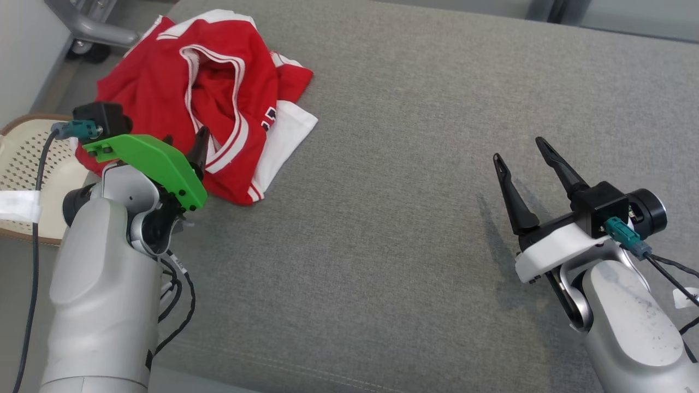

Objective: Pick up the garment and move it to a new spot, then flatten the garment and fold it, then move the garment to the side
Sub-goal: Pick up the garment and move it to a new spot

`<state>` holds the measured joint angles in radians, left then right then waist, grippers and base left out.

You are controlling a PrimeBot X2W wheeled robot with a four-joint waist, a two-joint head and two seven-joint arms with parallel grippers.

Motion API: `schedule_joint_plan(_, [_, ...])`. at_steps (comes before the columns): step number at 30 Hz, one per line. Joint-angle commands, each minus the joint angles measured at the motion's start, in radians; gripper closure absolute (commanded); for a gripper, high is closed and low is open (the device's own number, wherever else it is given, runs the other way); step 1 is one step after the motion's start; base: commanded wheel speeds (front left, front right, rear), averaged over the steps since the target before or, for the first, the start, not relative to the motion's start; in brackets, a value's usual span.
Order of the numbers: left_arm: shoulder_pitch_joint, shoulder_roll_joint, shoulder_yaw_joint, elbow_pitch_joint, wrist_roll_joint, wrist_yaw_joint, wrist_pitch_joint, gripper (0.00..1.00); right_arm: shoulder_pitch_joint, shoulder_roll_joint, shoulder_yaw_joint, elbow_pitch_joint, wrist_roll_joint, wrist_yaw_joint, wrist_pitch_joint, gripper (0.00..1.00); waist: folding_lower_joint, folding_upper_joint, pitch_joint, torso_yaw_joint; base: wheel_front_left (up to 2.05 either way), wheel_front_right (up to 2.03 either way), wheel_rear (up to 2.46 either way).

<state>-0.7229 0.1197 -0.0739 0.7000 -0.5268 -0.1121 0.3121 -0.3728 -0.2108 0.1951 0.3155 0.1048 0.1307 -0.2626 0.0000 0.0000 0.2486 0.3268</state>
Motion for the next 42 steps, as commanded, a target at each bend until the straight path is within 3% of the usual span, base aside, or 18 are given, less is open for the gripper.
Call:
schedule_joint_plan(1, [-0.023, 0.002, 0.002, 0.028, -0.008, 0.004, 0.011, 0.00, -0.016, -0.007, 0.002, 0.001, 0.002, 0.000, -0.003, 0.00, 0.0000, 0.0000, 0.105, -0.093, 0.00, 0.00, 0.00])
schedule_joint_plan(3, [-0.034, 0.027, -0.015, 0.075, 0.025, 0.014, 0.012, 0.00, -0.028, -0.007, 0.003, 0.001, 0.004, 0.000, -0.003, 0.00, 0.0000, 0.0000, 0.119, -0.111, 0.00, 0.00, 0.00])
schedule_joint_plan(11, [-0.055, 0.034, -0.036, 0.242, 0.026, 0.006, -0.014, 0.00, -0.040, -0.013, -0.004, -0.006, 0.006, 0.000, -0.003, 0.00, 0.0000, 0.0000, 0.143, -0.152, 0.00, 0.00, 0.00])
schedule_joint_plan(12, [-0.056, 0.031, -0.042, 0.257, 0.026, 0.002, -0.015, 0.53, -0.038, -0.014, -0.006, -0.005, 0.006, 0.000, -0.003, 0.00, 0.0000, 0.0000, 0.142, -0.152, 0.00, 0.00, 0.00])
schedule_joint_plan(13, [-0.057, 0.029, -0.052, 0.274, 0.032, -0.002, -0.012, 0.99, -0.035, -0.015, -0.008, -0.004, 0.006, 0.000, -0.003, 0.00, 0.0000, 0.0000, 0.139, -0.152, 0.00, 0.00, 0.00])
schedule_joint_plan(20, [-0.076, 0.032, -0.114, 0.320, 0.063, -0.015, -0.028, 1.00, -0.013, -0.004, -0.014, 0.010, 0.004, 0.000, -0.003, 0.00, 0.0000, 0.0000, 0.095, -0.133, 0.00, 0.00, 0.00])
schedule_joint_plan(27, [-0.131, 0.042, -0.264, 0.167, 0.124, -0.020, -0.041, 1.00, 0.022, 0.013, -0.031, 0.015, 0.009, 0.000, -0.003, 0.00, 0.0000, 0.0000, 0.038, -0.090, 0.00, 0.00, 0.00])
schedule_joint_plan(31, [-0.133, 0.082, -0.327, -0.028, 0.031, -0.020, 0.045, 1.00, 0.030, 0.037, -0.027, 0.009, 0.017, 0.000, -0.003, 0.00, 0.0000, 0.0000, 0.012, -0.094, 0.00, 0.00, 0.00])
schedule_joint_plan(34, [-0.129, 0.146, -0.334, -0.204, -0.059, -0.019, 0.149, 1.00, 0.037, 0.059, -0.023, 0.010, 0.019, 0.000, -0.003, 0.00, 0.0000, 0.0000, -0.006, -0.106, 0.00, 0.00, 0.00])
schedule_joint_plan(38, [-0.114, 0.237, -0.282, -0.398, -0.166, -0.017, 0.291, 1.00, 0.040, 0.077, -0.023, 0.009, 0.027, 0.000, -0.003, 0.00, 0.0000, 0.0000, -0.016, -0.132, 0.00, 0.00, 0.00])
schedule_joint_plan(42, [-0.101, 0.263, -0.223, -0.520, -0.258, 0.002, 0.366, 1.00, 0.041, 0.088, -0.030, 0.005, 0.032, 0.000, -0.003, 0.00, 0.0000, 0.0000, -0.021, -0.157, 0.00, 0.00, 0.00])
